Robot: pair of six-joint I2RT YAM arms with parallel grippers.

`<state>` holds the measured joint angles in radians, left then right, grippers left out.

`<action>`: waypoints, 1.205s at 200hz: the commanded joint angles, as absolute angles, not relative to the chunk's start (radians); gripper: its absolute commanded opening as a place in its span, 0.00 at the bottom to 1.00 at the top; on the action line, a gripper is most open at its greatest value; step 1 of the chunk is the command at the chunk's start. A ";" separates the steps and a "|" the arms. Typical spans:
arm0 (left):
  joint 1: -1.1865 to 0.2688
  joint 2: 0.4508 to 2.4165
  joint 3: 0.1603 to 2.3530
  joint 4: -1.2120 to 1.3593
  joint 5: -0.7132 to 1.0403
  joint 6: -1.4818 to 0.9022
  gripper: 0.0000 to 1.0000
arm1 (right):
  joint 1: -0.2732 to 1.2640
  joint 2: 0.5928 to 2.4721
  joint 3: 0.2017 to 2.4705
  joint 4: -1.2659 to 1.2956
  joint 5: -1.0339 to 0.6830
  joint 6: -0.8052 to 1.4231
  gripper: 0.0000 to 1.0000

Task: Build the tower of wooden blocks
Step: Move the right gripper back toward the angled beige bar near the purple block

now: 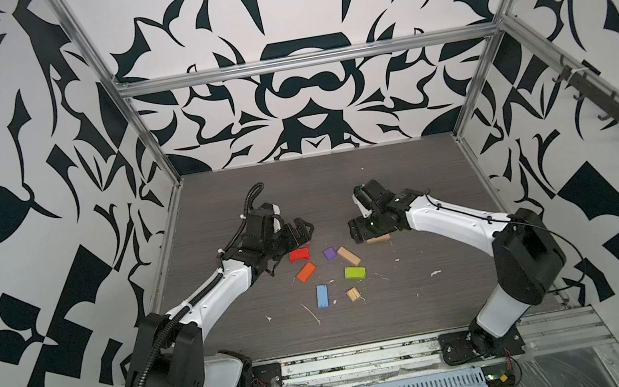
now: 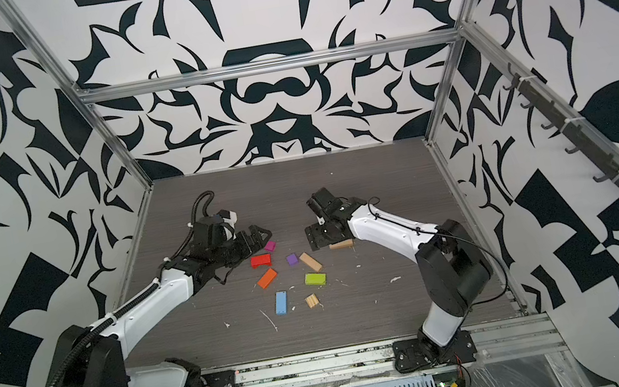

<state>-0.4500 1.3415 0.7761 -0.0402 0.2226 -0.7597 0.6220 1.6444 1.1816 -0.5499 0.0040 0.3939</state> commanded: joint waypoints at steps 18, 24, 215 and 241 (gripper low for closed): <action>-0.448 1.334 0.759 0.008 0.232 -0.781 1.00 | 0.662 1.613 1.159 -0.552 0.009 0.458 0.84; -0.449 1.336 0.761 0.008 0.233 -0.781 1.00 | 0.666 1.617 1.154 -0.554 0.011 0.472 0.84; -0.469 1.368 0.781 0.020 0.236 -0.790 1.00 | 0.761 1.797 1.149 -0.512 0.040 0.670 0.84; -0.470 1.371 0.783 0.021 0.236 -0.789 1.00 | 0.766 1.814 1.161 -0.535 0.061 0.669 0.84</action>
